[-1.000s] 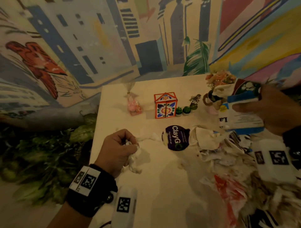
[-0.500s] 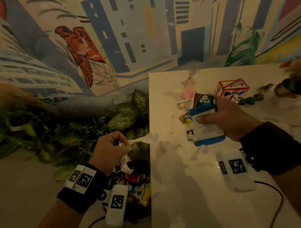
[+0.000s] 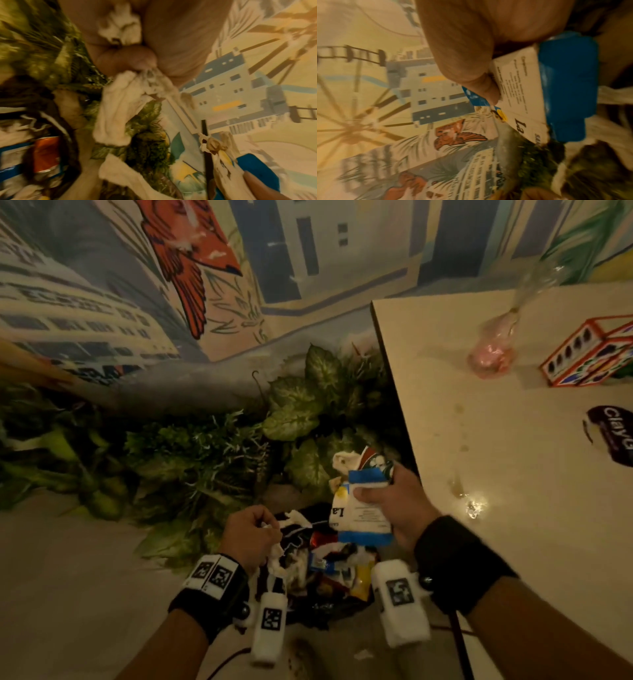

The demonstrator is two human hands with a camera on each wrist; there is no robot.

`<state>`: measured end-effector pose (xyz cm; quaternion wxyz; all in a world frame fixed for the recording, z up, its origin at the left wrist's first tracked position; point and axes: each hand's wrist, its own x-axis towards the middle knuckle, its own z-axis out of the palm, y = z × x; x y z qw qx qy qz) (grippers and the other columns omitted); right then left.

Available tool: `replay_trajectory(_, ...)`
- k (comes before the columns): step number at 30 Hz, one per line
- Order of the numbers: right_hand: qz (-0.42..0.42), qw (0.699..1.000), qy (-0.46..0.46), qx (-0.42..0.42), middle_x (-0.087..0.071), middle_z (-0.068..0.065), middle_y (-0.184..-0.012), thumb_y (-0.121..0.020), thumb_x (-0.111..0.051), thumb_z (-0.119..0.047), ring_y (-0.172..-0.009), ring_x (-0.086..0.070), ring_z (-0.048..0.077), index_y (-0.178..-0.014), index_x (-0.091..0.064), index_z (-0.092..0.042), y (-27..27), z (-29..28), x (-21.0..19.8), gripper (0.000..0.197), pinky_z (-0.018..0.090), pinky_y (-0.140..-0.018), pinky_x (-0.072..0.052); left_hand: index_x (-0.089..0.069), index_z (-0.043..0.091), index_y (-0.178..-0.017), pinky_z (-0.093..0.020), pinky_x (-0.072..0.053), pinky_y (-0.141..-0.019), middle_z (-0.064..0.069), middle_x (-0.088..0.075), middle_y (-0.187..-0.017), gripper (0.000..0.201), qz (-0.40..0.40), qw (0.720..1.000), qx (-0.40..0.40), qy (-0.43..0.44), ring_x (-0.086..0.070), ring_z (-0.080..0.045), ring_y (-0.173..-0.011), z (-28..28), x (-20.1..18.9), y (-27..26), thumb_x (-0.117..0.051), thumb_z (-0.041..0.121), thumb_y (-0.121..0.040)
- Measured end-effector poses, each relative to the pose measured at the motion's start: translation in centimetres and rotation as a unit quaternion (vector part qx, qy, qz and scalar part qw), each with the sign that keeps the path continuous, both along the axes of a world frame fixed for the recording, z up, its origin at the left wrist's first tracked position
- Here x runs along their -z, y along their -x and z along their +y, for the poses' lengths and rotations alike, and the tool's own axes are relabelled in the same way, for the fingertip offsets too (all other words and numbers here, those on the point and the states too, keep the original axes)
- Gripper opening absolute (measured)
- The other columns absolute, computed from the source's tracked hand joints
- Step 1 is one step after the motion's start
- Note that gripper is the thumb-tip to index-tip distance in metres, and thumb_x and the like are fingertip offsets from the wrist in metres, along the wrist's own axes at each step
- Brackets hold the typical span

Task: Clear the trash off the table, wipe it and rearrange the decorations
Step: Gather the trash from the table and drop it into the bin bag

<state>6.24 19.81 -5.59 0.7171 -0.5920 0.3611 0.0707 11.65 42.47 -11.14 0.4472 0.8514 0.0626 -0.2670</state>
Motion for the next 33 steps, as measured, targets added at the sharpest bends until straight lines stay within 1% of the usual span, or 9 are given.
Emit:
replay_trajectory(4, 0.118, 0.990, -0.056, 0.058, -0.067, 0.014, -0.104, -0.078, -0.069, 0.003, -0.087, -0.067, 0.033, -0.113, -0.057, -0.011, -0.1, 2.6, 9.7, 0.039, 0.052, -0.079, -0.055, -0.053, 0.009, -0.062, -0.021, -0.039, -0.046, -0.003, -0.049, -0.055, 0.023, 0.002, 0.998, 0.018, -0.056, -0.043, -0.013, -0.049, 0.1, 6.8, 0.5, -0.063, -0.002, -0.080)
replay_trajectory(7, 0.181, 0.979, -0.044, 0.083, -0.056, 0.017, -0.130, -0.070, -0.075, -0.003, -0.106, -0.061, 0.038, -0.137, -0.039, -0.011, 0.4, 3.8, 17.5, 0.077, 0.058, -0.088, -0.051, -0.050, 0.014, -0.059, -0.018, -0.038, -0.048, 0.000, -0.049, -0.056, 0.027, 0.010, 0.995, 0.040, -0.092, -0.046, -0.013, -0.055, -0.3, 12.5, 1.2, -0.061, 0.002, -0.080)
replay_trajectory(9, 0.206, 0.977, 0.001, 0.058, -0.052, 0.015, -0.135, -0.069, -0.076, -0.006, -0.113, -0.057, 0.036, -0.140, -0.037, -0.011, 0.7, 4.3, 21.9, 0.081, 0.052, -0.095, -0.049, -0.047, 0.019, -0.057, -0.022, -0.039, -0.052, 0.001, -0.048, -0.057, 0.031, 0.043, 0.992, 0.039, -0.109, -0.049, -0.018, -0.059, -0.6, 16.5, 1.5, -0.060, 0.003, -0.080)
replay_trajectory(11, 0.233, 0.971, 0.045, 0.004, -0.050, 0.016, -0.137, -0.073, -0.074, -0.005, -0.118, -0.053, 0.035, -0.141, -0.038, -0.008, 1.2, 4.9, 24.2, 0.076, 0.041, -0.097, -0.047, -0.045, 0.021, -0.059, -0.024, -0.040, -0.055, -0.002, -0.050, -0.063, 0.030, 0.081, 0.987, 0.045, -0.129, -0.051, -0.021, -0.064, -0.8, 20.2, 1.9, -0.056, 0.006, -0.083)
replay_trajectory(14, 0.235, 0.966, 0.065, -0.092, -0.044, 0.013, -0.142, -0.078, -0.071, -0.002, -0.127, -0.046, 0.031, -0.142, -0.035, -0.007, 1.6, 5.1, 28.3, 0.074, 0.027, -0.091, -0.040, -0.053, 0.018, -0.079, -0.031, -0.048, -0.070, -0.012, -0.063, -0.095, 0.012, 0.100, 0.978, 0.064, -0.171, -0.062, -0.029, -0.088, -1.1, 24.5, 2.1, -0.050, 0.011, -0.088)
replay_trajectory(18, 0.215, 0.959, 0.081, -0.164, -0.042, 0.008, -0.145, -0.078, -0.073, -0.005, -0.130, -0.043, 0.029, -0.143, -0.036, -0.011, 1.2, 5.8, 32.8, 0.076, 0.033, -0.103, -0.041, -0.056, 0.004, -0.108, -0.027, -0.043, -0.080, -0.016, -0.060, -0.114, 0.019, 0.104, 0.972, 0.085, -0.192, -0.058, -0.032, -0.106, -1.2, 29.4, 2.1, -0.047, 0.010, -0.092)
replay_trajectory(23, 0.186, 0.950, 0.139, -0.211, -0.050, 0.006, -0.129, -0.081, -0.071, -0.008, -0.122, -0.048, 0.029, -0.131, -0.044, -0.012, 1.0, 7.0, 37.5, 0.057, 0.032, -0.097, -0.043, -0.051, 0.008, -0.127, -0.036, -0.040, -0.103, -0.016, -0.048, -0.135, 0.039, 0.072, 0.963, 0.116, -0.232, -0.048, -0.031, -0.122, -1.2, 34.4, 2.7, -0.055, 0.020, -0.090)
replay_trajectory(28, 0.205, 0.920, 0.216, -0.253, -0.046, 0.008, -0.138, -0.080, -0.071, -0.022, -0.124, -0.049, 0.029, -0.144, -0.019, -0.018, 1.3, 8.4, 40.9, 0.083, 0.039, -0.102, -0.043, -0.037, 0.009, -0.136, -0.034, -0.037, -0.107, -0.009, -0.045, -0.139, 0.050, 0.122, 0.964, 0.151, -0.182, -0.047, -0.028, -0.125, -1.9, 36.5, 3.4, -0.050, 0.031, -0.093)
replay_trajectory(33, 0.250, 0.897, 0.240, -0.273, -0.052, 0.013, -0.132, -0.086, -0.063, -0.020, -0.120, -0.051, 0.028, -0.134, -0.041, -0.010, 0.7, 8.8, 43.0, 0.054, 0.028, -0.094, -0.041, -0.021, 0.014, -0.147, -0.031, -0.035, -0.107, -0.010, -0.041, -0.144, 0.064, 0.126, 0.965, 0.148, -0.175, -0.045, -0.027, -0.128, -1.5, 38.0, 3.6, -0.048, 0.037, -0.093)
